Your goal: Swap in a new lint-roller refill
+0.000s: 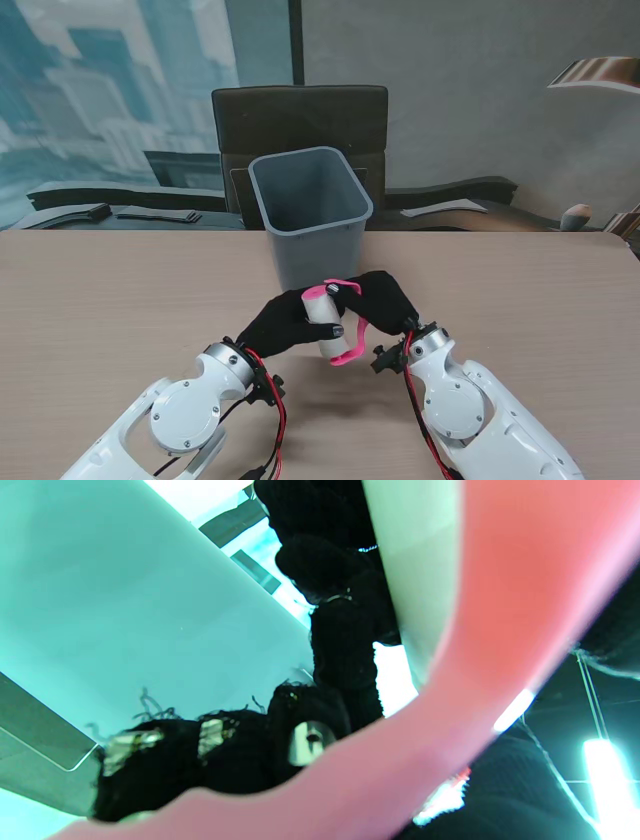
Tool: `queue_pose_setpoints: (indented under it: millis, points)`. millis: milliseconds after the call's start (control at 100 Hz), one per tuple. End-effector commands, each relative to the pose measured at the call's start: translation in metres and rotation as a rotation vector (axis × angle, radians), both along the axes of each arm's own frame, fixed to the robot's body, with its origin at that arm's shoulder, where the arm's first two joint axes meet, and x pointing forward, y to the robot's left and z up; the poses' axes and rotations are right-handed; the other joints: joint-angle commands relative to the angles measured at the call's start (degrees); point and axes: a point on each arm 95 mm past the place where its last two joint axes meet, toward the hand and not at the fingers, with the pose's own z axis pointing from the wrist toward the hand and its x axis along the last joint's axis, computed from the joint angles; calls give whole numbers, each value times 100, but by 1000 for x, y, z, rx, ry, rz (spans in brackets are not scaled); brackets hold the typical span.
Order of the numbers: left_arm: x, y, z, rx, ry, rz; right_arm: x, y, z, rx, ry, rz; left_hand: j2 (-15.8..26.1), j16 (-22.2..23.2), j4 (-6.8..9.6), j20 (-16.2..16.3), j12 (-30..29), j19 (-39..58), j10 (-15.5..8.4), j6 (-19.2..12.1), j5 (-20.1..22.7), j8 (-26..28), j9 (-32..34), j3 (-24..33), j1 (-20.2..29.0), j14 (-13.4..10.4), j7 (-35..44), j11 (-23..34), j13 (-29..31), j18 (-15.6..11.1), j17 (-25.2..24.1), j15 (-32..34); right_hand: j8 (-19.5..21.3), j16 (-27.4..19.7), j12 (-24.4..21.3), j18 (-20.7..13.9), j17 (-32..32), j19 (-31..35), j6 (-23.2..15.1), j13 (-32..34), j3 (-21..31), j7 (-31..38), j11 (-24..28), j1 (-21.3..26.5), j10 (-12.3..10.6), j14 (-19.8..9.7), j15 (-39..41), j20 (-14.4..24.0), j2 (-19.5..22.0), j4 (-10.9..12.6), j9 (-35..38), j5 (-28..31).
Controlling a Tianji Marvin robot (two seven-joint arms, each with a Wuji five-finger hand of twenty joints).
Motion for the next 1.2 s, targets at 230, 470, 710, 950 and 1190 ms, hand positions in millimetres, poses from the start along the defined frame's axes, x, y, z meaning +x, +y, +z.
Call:
queue_pose_setpoints:
  millis: [230,470,710,950,1190]
  points:
    - [-5,-2,-8,12,28,-21,1,7,9,27,-17,9,671,104,339,-35,169,138,-21,-728,555,205,67,721,762,-20,1012,-19,39,-57,3,85,15,196,61,-727,279,1139,782,-181,-473,-77,514,-590,874,-1129,747,79,822,34,441,168]
    - [-5,-2,-9,11,28,-22,2,7,9,26,-16,3,670,103,339,-33,169,134,-15,-725,554,205,67,725,768,-18,1010,-21,39,-51,0,83,-20,201,67,-767,282,1139,810,-181,-528,-126,517,-637,852,-1151,746,84,794,84,441,151]
    - [-6,-3,-9,8,26,-26,2,7,9,18,-14,2,671,102,337,-32,167,132,-11,-729,559,206,62,727,763,-19,1011,-26,41,-51,0,82,-29,210,77,-793,286,1139,792,-179,-466,-118,531,-473,814,-1186,744,87,622,119,442,155]
    - [-6,-2,-8,10,20,-19,2,7,10,22,-46,-8,671,103,335,-29,170,134,-20,-727,559,206,69,724,760,-23,1012,-20,39,-50,2,83,-77,277,91,-1011,305,1139,780,-171,1958,-158,612,-1758,632,-1346,715,86,-1281,-121,440,99]
    - [-6,-2,-8,7,18,-19,3,5,11,0,-74,-15,675,103,337,-28,169,133,-18,-729,552,205,64,721,765,-24,1010,-21,42,-50,2,84,-71,284,68,-1114,315,1139,681,-175,2256,-140,618,-1115,541,-1279,729,55,-2503,-129,442,99]
